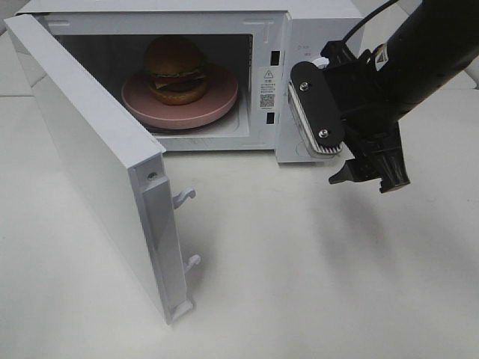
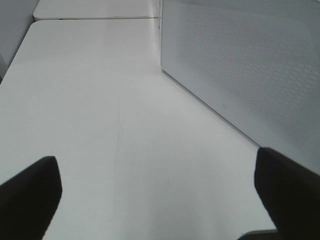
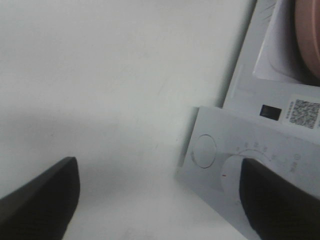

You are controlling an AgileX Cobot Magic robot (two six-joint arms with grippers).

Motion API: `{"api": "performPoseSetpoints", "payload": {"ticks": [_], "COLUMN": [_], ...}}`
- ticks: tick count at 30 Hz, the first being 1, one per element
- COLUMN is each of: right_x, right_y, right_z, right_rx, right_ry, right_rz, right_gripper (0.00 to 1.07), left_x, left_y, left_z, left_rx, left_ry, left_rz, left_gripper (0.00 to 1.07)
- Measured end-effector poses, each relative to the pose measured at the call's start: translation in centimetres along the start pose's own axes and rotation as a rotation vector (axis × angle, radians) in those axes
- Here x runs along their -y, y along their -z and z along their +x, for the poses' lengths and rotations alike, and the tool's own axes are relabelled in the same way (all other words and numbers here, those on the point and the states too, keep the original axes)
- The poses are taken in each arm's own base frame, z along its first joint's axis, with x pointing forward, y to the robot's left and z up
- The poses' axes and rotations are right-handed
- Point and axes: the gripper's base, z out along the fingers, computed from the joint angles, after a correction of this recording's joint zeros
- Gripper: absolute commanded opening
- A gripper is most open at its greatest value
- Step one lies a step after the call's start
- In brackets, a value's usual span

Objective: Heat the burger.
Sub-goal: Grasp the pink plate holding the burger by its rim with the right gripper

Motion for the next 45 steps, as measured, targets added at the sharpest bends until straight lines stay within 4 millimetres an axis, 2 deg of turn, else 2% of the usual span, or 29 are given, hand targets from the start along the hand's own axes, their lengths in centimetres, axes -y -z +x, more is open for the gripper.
{"api": "performPoseSetpoints", "payload": {"ticks": [11,15,18,20,23,26,31,39,45], "right_x": [0.6,0.9,1.4,2.3,3.0,3.2,4.8,5.6,6.6], "right_y": [0.1,-0.1,-0.9,-1.5,-2.1,-2.4,-3.6,-4.6,-6.3], "right_z": [-2.2,-2.4,-2.9,-4.2,-5.0,-5.3,-6.2,-7.5,-8.1], "right_rx": [0.018,0.019,0.021,0.038,0.048,0.051,0.056,0.074,0.076], "right_ry": [0.020,0.013,0.022,0.047,0.058,0.064,0.052,0.057,0.035], "right_rz": [0.109,0.113,0.108,0.120,0.130,0.132,0.150,0.161,0.161], "right_gripper": [0.87,0.87,0.86,0.86,0.85,0.85,0.85,0.84,0.84], "left_x": [0.0,0.0,0.0,0.0,0.0,0.0,0.0,0.0,0.0], "left_y": [0.0,0.0,0.0,0.0,0.0,0.0,0.0,0.0,0.0], "left_z": [0.0,0.0,0.0,0.0,0.0,0.0,0.0,0.0,0.0], "left_rx": [0.000,0.000,0.000,0.000,0.000,0.000,0.000,0.000,0.000], "left_ry": [0.000,0.000,0.000,0.000,0.000,0.000,0.000,0.000,0.000], "left_rz": [0.000,0.000,0.000,0.000,0.000,0.000,0.000,0.000,0.000], "left_gripper": [0.99,0.99,0.99,0.99,0.99,0.99,0.99,0.99,0.99]}}
